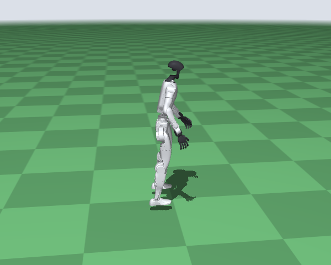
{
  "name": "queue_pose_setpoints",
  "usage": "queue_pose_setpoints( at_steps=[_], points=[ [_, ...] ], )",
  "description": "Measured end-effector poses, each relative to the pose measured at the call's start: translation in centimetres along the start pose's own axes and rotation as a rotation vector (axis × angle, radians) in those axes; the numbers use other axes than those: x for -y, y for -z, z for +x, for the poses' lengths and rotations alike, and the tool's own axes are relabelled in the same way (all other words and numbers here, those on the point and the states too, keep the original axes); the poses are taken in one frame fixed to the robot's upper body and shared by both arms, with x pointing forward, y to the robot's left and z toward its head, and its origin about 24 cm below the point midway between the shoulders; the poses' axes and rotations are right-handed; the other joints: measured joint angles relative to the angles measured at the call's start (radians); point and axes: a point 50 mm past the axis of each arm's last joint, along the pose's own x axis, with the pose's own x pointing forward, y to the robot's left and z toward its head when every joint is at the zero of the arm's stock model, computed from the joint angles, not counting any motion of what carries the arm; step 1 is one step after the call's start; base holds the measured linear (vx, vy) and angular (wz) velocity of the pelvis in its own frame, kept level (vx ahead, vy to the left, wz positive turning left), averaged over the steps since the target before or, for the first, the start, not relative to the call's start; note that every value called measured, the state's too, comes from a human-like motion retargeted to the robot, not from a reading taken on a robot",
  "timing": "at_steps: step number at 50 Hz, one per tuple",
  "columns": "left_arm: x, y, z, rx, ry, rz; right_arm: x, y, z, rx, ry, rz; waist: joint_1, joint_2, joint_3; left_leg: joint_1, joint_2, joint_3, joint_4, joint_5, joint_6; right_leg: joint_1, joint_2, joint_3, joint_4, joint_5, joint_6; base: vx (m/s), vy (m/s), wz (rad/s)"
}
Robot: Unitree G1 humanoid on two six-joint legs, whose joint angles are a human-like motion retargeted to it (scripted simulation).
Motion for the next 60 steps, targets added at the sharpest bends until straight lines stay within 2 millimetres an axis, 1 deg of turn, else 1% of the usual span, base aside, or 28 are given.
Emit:
queue_pose_setpoints(
  at_steps=[5, 8, 12, 15, 17, 20, 23, 26, 28, 30, 31, 33, 35, 37, 38, 40, 41, 42, 43, 45, 47, 49, 51, 53, 55, 56, 58, 60],
  points=[
    [0.3, 2.3, -0.4, -0.136, -0.102, -0.065, -0.3, 0.7, -1.0, 0.018, 0.004, 0.118, -0.004, -0.012, 0.068, -0.051, -0.002, -0.008, -0.015, 0.014, 0.001, -0.046, -0.003, -0.005, -0.017, 0.008, 0.007, -0.08, 0.01, 0.09],
    [0.2, 2.6, -0.1, -0.21, -0.167, -0.175, -0.7, 1.2, -0.8, -0.03, -0.032, 0.106, -0.02, -0.011, 0.17, -0.093, -0.01, -0.026, 0.029, -0.005, 0.06, -0.093, 0.001, 0.012, 0.045, -0.023, -0.051, -0.22, 0.03, 0.18],
    [-0.1, 0.7, 0.8, -0.194, -0.203, -0.309, -0.4, 0.5, 0.0, -0.061, -0.076, 0.04, -0.057, -0.012, 0.342, -0.302, -0.029, -0.076, 0.459, -0.192, 0.213, -0.266, 0.025, 0.033, 0.449, -0.236, -0.152, -0.27, 0.03, 0.4],
    [0.5, 0.0, 1.2, -0.195, -0.198, -0.338, -0.3, 0.5, 0.4, -0.088, -0.025, 0.045, -0.086, 0.012, 0.351, -0.585, -0.022, -0.109, 0.895, -0.363, 0.289, -0.506, 0.057, 0.009, 0.845, -0.421, -0.21, -0.2, 0.02, 0.51],
    [0.5, -0.7, 2.2, -0.224, -0.189, -0.319, 0.2, -0.4, 1.4, -0.118, 0.056, 0.07, -0.085, 0.054, 0.351, -0.757, 0.016, -0.154, 1.129, -0.446, 0.298, -0.656, 0.103, -0.033, 1.055, -0.489, -0.256, -0.14, -0.06, 0.19],
    [-0.1, -1.9, 4.0, -0.292, -0.123, -0.213, 1.8, -3.2, 3.0, -0.172, 0.153, 0.085, -0.084, 0.092, 0.351, -0.92, 0.036, -0.202, 1.342, -0.526, 0.298, -0.804, 0.13, -0.077, 1.257, -0.556, -0.284, -0.05, -0.03, 0.06],
    [-1.8, -3.4, 5.0, -0.238, -0.113, -0.001, 4.2, -8.7, 3.5, -0.01, 0.258, 0.063, -0.087, 0.1, 0.345, -0.936, 0.04, -0.211, 1.386, -0.556, 0.298, -0.819, 0.132, -0.088, 1.298, -0.578, -0.29, 0.07, -0.01, -0.03],
    [-4.3, -4.9, 4.2, -0.008, -0.267, 0.173, 6.0, -14.9, 0.7, 0.379, 0.316, 0.057, -0.076, 0.101, 0.315, -0.813, 0.064, -0.193, 1.259, -0.512, 0.298, -0.702, 0.132, -0.093, 1.157, -0.519, -0.276, 0.28, -0.04, -0.23],
    [-5.4, -4.7, 2.2, 0.143, -0.357, 0.225, 6.5, -16.4, -2.6, 0.582, 0.231, 0.048, -0.065, 0.087, 0.265, -0.647, 0.068, -0.143, 1.039, -0.418, 0.298, -0.545, 0.108, -0.086, 0.934, -0.411, -0.244, 0.51, 0.03, -0.17],
    [-5.5, -3.3, -0.1, 0.218, -0.399, 0.238, 7.0, -15.0, -5.0, 0.642, 0.155, 0.054, -0.067, 0.038, 0.185, -0.424, 0.004, -0.067, 0.658, -0.191, 0.289, -0.353, 0.021, -0.059, 0.597, -0.187, -0.186, 0.64, 0.1, 0.19],
    [-5.2, -1.8, -1.1, 0.205, -0.394, 0.239, 6.9, -13.1, -5.1, 0.604, 0.151, 0.088, -0.056, 0.019, 0.125, -0.307, -0.014, -0.06, 0.401, 0.025, 0.225, -0.254, -0.002, -0.049, 0.369, 0.022, -0.141, 0.67, 0.02, 0.08],
    [-3.6, 2.0, -3.2, 0.119, -0.343, 0.233, 6.2, -7.6, -5.0, 0.458, 0.166, 0.162, -0.027, 0.001, -0.002, -0.095, -0.033, -0.111, -0.032, 0.437, 0.022, -0.086, -0.02, -0.015, 0.004, 0.421, 0.014, 0.65, -0.09, -0.22],
    [-2.2, 5.6, -4.6, -0.043, -0.281, 0.19, 4.5, -1.6, -4.4, 0.238, 0.178, 0.205, 0.009, 0.019, -0.103, 0.033, 0.002, -0.268, -0.17, 0.638, -0.189, 0.019, 0.052, 0.009, -0.114, 0.656, 0.109, 0.59, -0.24, -0.4],
    [-0.8, 8.7, -6.1, -0.244, -0.253, 0.066, 2.5, 4.2, -4.4, -0.013, 0.146, 0.189, 0.032, 0.009, -0.152, 0.097, -0.074, -0.284, 0.006, 0.678, -0.147, 0.123, 0.036, 0.084, -0.049, 0.715, 0.094, 0.49, 0.11, -0.23],
    [-0.1, 9.9, -6.8, -0.345, -0.245, -0.01, 1.8, 6.6, -4.7, -0.129, 0.109, 0.179, 0.036, 0.006, -0.152, 0.095, -0.11, -0.201, 0.202, 0.67, -0.048, 0.172, 0.017, 0.11, 0.043, 0.707, 0.051, 0.39, 0.27, 0.02],
    [0.1, 11.8, -7.8, -0.517, -0.232, -0.132, 1.0, 9.9, -5.2, -0.313, 0.033, 0.19, 0.029, 0.06, -0.082, 0.091, 0.011, -0.023, 0.771, 0.538, 0.165, 0.209, 0.099, 0.049, 0.507, 0.558, -0.117, 0.26, 0.11, 0.17],
    [-0.3, 12.4, -7.9, -0.573, -0.242, -0.184, 1.0, 10.6, -5.1, -0.369, 0.013, 0.188, 0.031, 0.09, -0.063, 0.067, 0.095, -0.005, 1.033, 0.481, 0.221, 0.165, 0.143, 0.008, 0.777, 0.496, -0.179, 0.1, -0.07, 0.02],
    [-0.6, 12.8, -8.1, -0.621, -0.257, -0.237, 1.2, 11.1, -4.9, -0.418, -0.006, 0.178, 0.033, 0.114, -0.058, 0.029, 0.145, -0.009, 1.267, 0.443, 0.249, 0.108, 0.187, -0.024, 1.027, 0.453, -0.228, 0.0, -0.11, -0.2],
    [-0.9, 13.1, -8.1, -0.657, -0.284, -0.288, 1.4, 11.2, -4.5, -0.454, -0.024, 0.152, 0.037, 0.126, -0.078, -0.039, 0.131, -0.057, 1.447, 0.441, 0.222, 0.025, 0.228, -0.037, 1.241, 0.449, -0.251, -0.03, -0.11, -0.19],
    [-1.4, 13.5, -8.1, -0.699, -0.337, -0.355, 1.9, 11.1, -3.9, -0.502, -0.053, 0.079, 0.035, 0.118, -0.109, -0.151, 0.001, -0.131, 1.674, 0.471, 0.136, -0.097, 0.308, -0.045, 1.552, 0.497, -0.244, -0.06, -0.13, -0.07],
    [-1.9, 13.8, -8.1, -0.719, -0.364, -0.359, 2.2, 10.6, -3.3, -0.51, -0.066, 0.021, 0.03, 0.116, -0.133, -0.228, -0.022, -0.145, 1.756, 0.479, 0.127, -0.172, 0.346, -0.086, 1.678, 0.547, -0.267, -0.04, -0.19, 0.0],
    [-2.4, 13.9, -7.9, -0.726, -0.364, -0.33, 2.1, 9.9, -2.7, -0.497, -0.058, 0.016, 0.023, 0.122, -0.153, -0.284, 0.016, -0.177, 1.725, 0.457, 0.115, -0.214, 0.366, -0.072, 1.653, 0.533, -0.252, 0.01, -0.1, 0.18],
    [-2.6, 13.9, -7.6, -0.72, -0.33, -0.285, 1.9, 9.6, -2.4, -0.485, -0.049, 0.051, 0.012, 0.121, -0.158, -0.295, 0.057, -0.191, 1.578, 0.395, 0.087, -0.19, 0.345, 0.005, 1.476, 0.452, -0.184, 0.03, 0.16, 0.45],
    [-2.6, 13.8, -7.3, -0.698, -0.279, -0.245, 1.6, 9.6, -2.4, -0.48, -0.05, 0.087, 0.005, 0.107, -0.137, -0.219, 0.078, -0.156, 1.309, 0.331, 0.034, -0.088, 0.24, 0.058, 1.152, 0.355, -0.125, 0.05, 0.24, 0.35],
    [-2.9, 13.2, -6.7, -0.645, -0.252, -0.217, 1.3, 9.4, -2.4, -0.462, -0.066, 0.095, 0.012, 0.081, -0.08, -0.06, 0.063, -0.116, 0.934, 0.347, -0.027, 0.085, 0.126, 0.075, 0.704, 0.337, -0.073, 0.07, 0.1, 0.09],
    [-3.4, 12.5, -6.1, -0.592, -0.258, -0.207, 1.3, 8.8, -2.2, -0.431, -0.082, 0.084, 0.024, 0.057, -0.077, -0.014, 0.034, -0.11, 0.724, 0.399, -0.054, 0.137, 0.081, 0.097, 0.468, 0.389, -0.031, 0.0, 0.0, 0.0],
    [-4.8, 10.2, -4.3, -0.46, -0.284, -0.197, 2.0, 6.5, -1.4, -0.329, -0.097, 0.045, 0.047, 0.011, -0.086, 0.036, -0.019, -0.114, 0.362, 0.458, -0.097, 0.171, 0.012, 0.141, 0.113, 0.442, 0.034, -0.08, 0.0, -0.2],
    [-6.8, 7.4, -2.7, -0.325, -0.328, -0.21, 3.4, 2.9, -0.5, -0.189, -0.076, -0.011, 0.054, -0.007, -0.077, 0.041, -0.033, -0.1, 0.249, 0.256, -0.04, 0.153, -0.003, 0.151, 0.013, 0.267, -0.012, -0.2, 0.02, -0.09]
  ],
)
